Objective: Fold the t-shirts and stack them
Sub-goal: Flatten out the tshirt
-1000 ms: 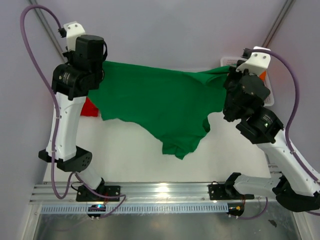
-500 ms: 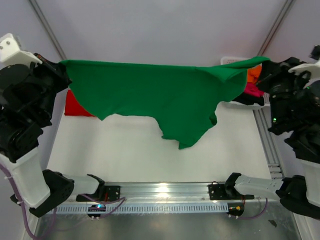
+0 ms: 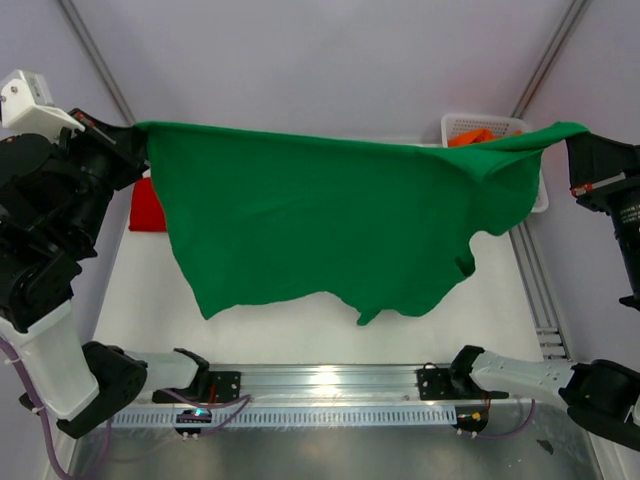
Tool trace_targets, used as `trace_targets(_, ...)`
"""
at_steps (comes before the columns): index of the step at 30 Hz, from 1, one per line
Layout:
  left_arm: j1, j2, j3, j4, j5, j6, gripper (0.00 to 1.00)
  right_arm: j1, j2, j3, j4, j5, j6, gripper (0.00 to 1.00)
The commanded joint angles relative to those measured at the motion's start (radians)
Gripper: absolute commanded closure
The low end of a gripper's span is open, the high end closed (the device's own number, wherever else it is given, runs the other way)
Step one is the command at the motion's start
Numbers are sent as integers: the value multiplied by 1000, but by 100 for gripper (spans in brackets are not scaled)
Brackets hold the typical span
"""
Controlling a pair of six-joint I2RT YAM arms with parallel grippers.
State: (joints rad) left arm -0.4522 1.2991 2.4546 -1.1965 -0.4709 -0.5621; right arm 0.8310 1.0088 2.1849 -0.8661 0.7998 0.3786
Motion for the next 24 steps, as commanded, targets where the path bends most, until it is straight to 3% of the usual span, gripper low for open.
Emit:
trace_targets(1, 6, 34, -47, 32, -145, 42, 100, -1, 66, 4, 1, 102, -16, 96)
trace_targets(6, 7, 182, -214, 76, -425, 148, 100, -1, 128, -117, 74, 208, -104, 97)
trace_targets(10, 38, 365, -272, 51, -457, 113, 100, -85, 194, -217, 142, 136, -135, 96)
trace_targets(13, 61, 488, -313, 58, -449, 59, 100, -223, 215, -338, 157, -40, -60, 96)
trace_targets(14, 67, 512, -319, 67, -449, 54, 100, -246, 212, -390, 238, -74, -63, 96)
trace_targets(17, 70, 591, -351, 142, -436, 57, 100, -247, 221, -635, 429, -142, -145, 96)
trace_targets(24, 72, 719, -329, 250, -509, 77, 100, -248, 333, -826, 636, -218, -195, 96)
